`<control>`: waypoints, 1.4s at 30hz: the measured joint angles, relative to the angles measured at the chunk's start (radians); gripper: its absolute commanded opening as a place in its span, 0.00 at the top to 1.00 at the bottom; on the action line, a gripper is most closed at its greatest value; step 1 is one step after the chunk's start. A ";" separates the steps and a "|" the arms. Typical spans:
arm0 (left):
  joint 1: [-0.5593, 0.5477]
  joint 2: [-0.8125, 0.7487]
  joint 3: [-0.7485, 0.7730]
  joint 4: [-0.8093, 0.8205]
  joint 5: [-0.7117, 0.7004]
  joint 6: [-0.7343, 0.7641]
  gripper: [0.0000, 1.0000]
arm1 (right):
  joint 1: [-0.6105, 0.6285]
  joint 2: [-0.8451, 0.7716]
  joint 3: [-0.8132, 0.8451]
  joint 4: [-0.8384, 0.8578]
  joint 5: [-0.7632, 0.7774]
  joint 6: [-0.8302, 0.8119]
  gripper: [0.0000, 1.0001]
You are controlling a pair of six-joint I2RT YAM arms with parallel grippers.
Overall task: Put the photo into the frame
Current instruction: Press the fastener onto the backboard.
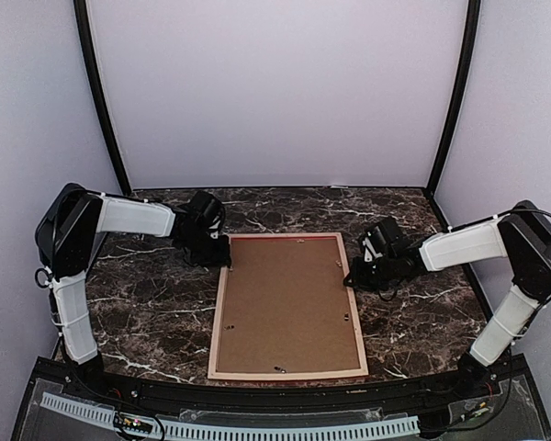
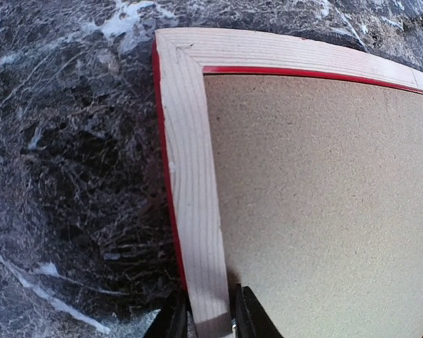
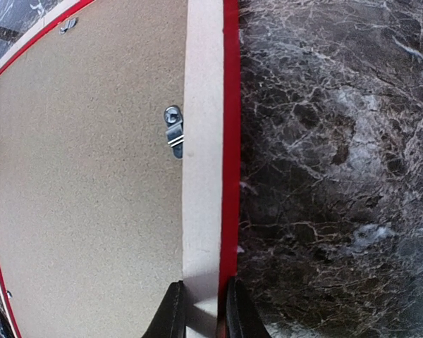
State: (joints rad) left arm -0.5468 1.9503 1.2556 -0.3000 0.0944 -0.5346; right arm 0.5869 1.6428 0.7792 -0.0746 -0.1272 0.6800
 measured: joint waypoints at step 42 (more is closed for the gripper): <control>0.025 0.021 0.032 -0.029 0.040 0.110 0.71 | 0.022 -0.001 -0.017 0.039 0.012 0.062 1.00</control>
State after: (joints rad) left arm -0.5220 1.9717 1.2873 -0.3290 0.1349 -0.4248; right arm 0.6086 1.6417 0.7624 -0.0360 -0.1154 0.7422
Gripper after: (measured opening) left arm 0.294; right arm 0.141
